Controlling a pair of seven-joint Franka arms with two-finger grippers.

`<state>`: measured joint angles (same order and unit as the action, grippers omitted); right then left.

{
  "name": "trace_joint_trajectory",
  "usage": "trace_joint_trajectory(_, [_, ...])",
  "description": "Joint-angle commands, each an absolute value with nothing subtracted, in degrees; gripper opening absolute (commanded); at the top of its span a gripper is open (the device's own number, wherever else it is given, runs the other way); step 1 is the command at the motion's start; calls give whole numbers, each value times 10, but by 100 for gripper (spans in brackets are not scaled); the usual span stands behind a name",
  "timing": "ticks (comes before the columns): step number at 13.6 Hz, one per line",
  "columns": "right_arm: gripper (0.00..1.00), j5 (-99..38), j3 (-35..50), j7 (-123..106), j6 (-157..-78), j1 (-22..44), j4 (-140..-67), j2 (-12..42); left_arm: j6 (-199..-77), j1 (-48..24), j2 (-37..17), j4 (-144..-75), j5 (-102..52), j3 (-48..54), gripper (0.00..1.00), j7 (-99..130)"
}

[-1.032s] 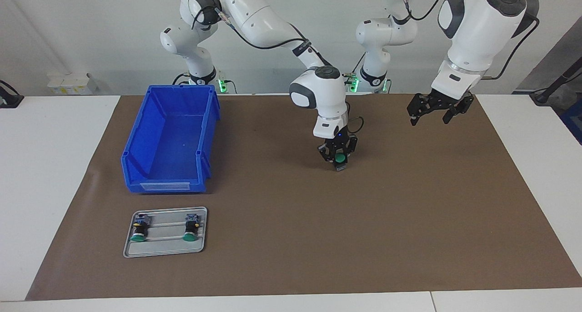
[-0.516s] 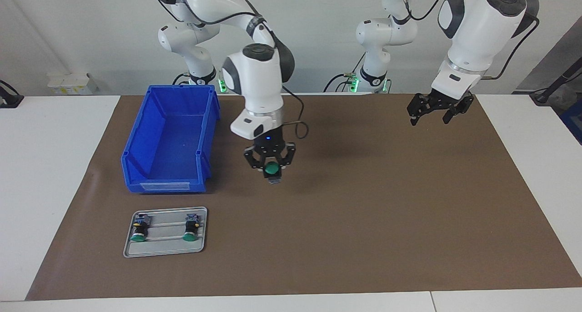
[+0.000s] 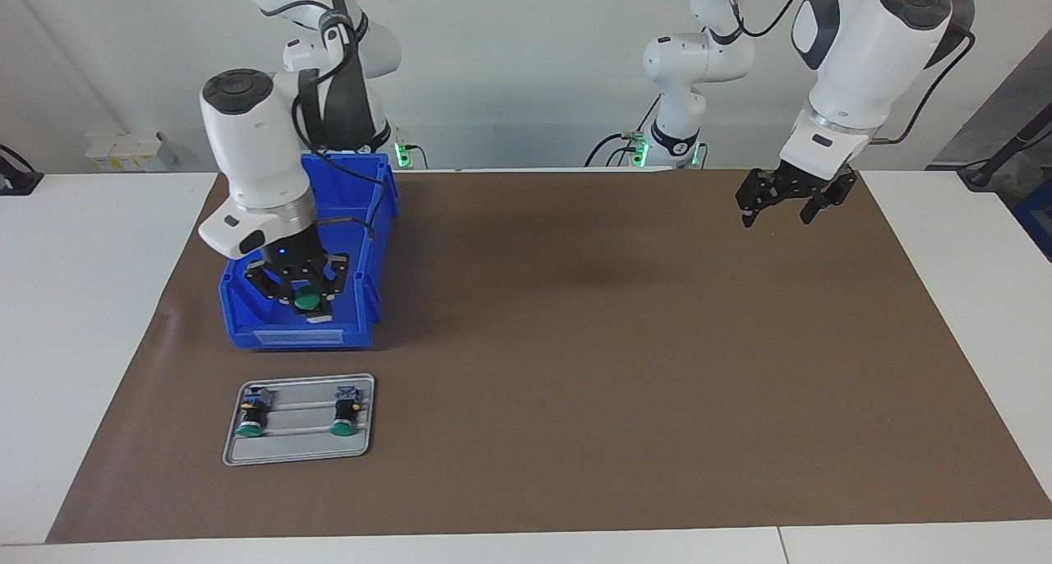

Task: Place and press button with both arms
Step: 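Carry the green button with the right gripper toward the blue bin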

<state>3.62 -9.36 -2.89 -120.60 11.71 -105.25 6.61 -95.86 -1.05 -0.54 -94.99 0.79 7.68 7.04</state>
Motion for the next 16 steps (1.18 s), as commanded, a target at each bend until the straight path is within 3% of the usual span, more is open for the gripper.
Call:
trace_joint_trajectory(1, [0, 31, -82, -43, -1290, 90, -1203, -7, -968, -6, 7, -967, 18, 79, 100, 68])
trace_joint_trajectory(6, [0, 2, -83, -50, -1433, 75, -1368, -59, -968, -6, 7, -967, 18, 79, 100, 68])
trace_joint_trajectory(14, [0, 2, -83, -68, -1497, 64, -1410, -39, -968, -6, 7, -967, 18, 79, 100, 68])
trace_joint_trajectory(16, [5, 2, -83, -71, -1520, 62, -1420, -32, -968, -6, 7, -967, 18, 79, 100, 68])
